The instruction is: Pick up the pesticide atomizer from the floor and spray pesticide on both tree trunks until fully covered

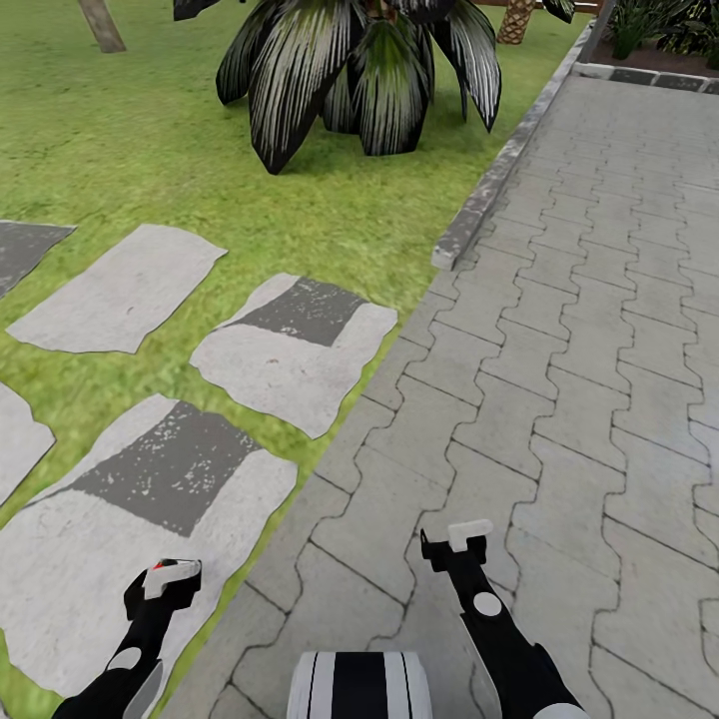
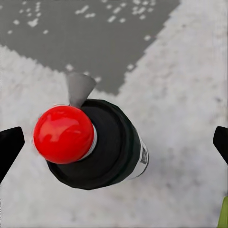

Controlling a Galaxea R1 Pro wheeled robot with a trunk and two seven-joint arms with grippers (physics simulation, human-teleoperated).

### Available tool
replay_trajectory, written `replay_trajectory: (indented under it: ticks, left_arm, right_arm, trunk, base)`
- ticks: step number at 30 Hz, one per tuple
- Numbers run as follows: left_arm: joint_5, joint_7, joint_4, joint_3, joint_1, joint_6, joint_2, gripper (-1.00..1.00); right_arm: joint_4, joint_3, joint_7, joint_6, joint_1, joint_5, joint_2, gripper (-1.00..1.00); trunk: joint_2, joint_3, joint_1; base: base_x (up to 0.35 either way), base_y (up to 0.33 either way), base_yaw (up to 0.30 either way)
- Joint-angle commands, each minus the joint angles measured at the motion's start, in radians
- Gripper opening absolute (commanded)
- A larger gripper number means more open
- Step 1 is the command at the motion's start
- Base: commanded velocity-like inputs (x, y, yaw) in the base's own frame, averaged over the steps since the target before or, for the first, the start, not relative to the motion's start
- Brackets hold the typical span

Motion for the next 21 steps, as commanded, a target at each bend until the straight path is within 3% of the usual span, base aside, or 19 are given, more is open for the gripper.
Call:
replay_trajectory:
  ticks: [1,21]
  left_arm:
    - [0.006,0.0,0.001,-0.001,0.0,-0.003,0.0,1.0]
    - [0.006,0.0,0.001,0.001,0.0,-0.003,0.0,1.0]
  right_arm:
    - [0.001,0.001,-0.007,-0.001,0.0,0.01,0.0,1.0]
    - [0.001,0.001,-0.007,-0.001,0.0,0.01,0.0,1.0]
  trunk:
    - [0.0,-0.001,0.0]
    - [0.0,-0.001,0.0]
  base:
    - [0.0,0.043,0.0]
    - [0.0,0.004,0.0]
